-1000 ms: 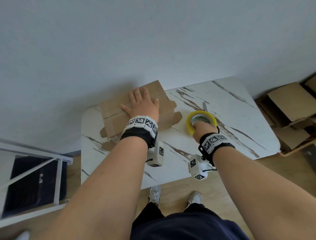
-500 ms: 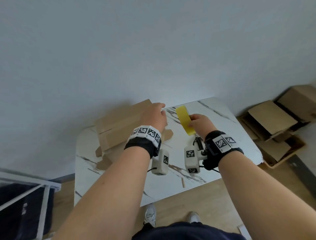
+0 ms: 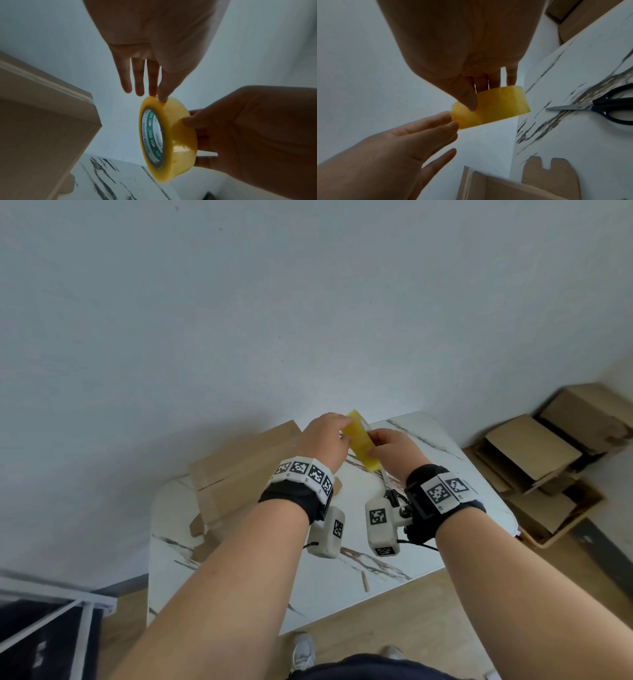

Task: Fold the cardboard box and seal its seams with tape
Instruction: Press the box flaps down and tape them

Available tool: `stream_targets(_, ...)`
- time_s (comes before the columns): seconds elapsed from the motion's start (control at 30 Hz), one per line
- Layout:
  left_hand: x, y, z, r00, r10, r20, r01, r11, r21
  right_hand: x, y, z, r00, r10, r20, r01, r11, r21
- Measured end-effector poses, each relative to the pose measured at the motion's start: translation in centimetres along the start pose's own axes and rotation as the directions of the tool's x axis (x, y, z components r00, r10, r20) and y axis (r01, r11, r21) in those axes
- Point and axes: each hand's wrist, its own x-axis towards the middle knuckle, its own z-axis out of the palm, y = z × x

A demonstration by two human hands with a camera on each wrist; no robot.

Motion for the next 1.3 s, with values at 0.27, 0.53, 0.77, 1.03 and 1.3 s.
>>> stream_targets(0.27, 0.6, 0.8, -1.3, 0.99, -0.019, -0.137, 0.023, 0.999, 0.028, 0.0, -0.2, 0.0, 0.998, -0.048, 0.028, 0.049, 0.998, -0.043)
stream_targets(0.53, 1.3, 1.3, -1.3, 0.99, -0.007, -0.144, 0.029, 0.988, 0.149, 0.0, -0.3, -0.4, 0.997, -0.067, 0.045, 0.068, 0.998, -0.017)
stream_targets(0.77, 1.5, 1.3, -1.3, 0.992, -0.097, -0.083, 0.099, 0.995, 0.025, 0.0, 0.5, -0.7, 0.997, -0.063, 0.041, 0.06, 0.996, 0.068)
stream_targets(1.03, 2.1, 1.2, -1.9, 0.984, -0.179, 0.023, 0.18, 0.974, -0.137, 0.5, 1.4, -1.5, 0.998, -0.003, 0.066, -0.009, 0.986, 0.167)
stream_targets(1.3, 2.2, 1.6, -2.8, 0.973, -0.2, 0.111, 0.226, 0.916, -0.331, 0.3, 1.3, -1.6, 1.0, -0.005, 0.002, 0.005, 0.99, 0.144)
